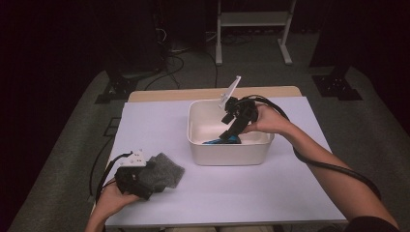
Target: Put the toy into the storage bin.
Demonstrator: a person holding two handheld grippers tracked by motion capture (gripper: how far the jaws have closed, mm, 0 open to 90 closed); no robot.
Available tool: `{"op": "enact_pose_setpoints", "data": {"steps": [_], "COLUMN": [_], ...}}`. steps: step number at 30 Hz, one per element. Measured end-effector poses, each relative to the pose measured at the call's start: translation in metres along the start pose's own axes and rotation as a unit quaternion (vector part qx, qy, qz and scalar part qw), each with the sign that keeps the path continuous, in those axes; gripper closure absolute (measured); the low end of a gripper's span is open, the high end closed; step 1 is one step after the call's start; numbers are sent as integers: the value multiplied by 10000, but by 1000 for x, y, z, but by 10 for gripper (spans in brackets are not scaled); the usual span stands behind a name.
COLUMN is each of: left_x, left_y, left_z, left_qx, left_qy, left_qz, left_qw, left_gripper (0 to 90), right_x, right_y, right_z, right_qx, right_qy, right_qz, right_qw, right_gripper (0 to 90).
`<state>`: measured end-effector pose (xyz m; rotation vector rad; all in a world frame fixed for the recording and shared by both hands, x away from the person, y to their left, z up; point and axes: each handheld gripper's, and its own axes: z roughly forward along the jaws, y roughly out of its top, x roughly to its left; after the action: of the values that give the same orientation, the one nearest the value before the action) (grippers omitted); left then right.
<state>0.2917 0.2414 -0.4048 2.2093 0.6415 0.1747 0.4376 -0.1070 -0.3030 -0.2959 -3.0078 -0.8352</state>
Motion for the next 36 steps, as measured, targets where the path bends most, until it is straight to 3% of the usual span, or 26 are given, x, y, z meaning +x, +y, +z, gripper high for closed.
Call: {"op": "enact_pose_setpoints", "data": {"steps": [11, 36], "left_x": [-1, 0], "left_y": [0, -2], "left_z": [0, 4], "left_qx": [12, 26], "left_qy": [11, 2], "left_qz": [0, -44], "left_qw": [10000, 10000], "left_gripper": [63, 63], "right_x": [11, 30], "right_y": [-5, -40], "right_z": [-25, -65], "right_qx": [-162, -437], "right_qy": [-153, -489], "right_qz": [26, 193], "right_qw": [9997, 9977], "right_gripper": [267, 246]}}
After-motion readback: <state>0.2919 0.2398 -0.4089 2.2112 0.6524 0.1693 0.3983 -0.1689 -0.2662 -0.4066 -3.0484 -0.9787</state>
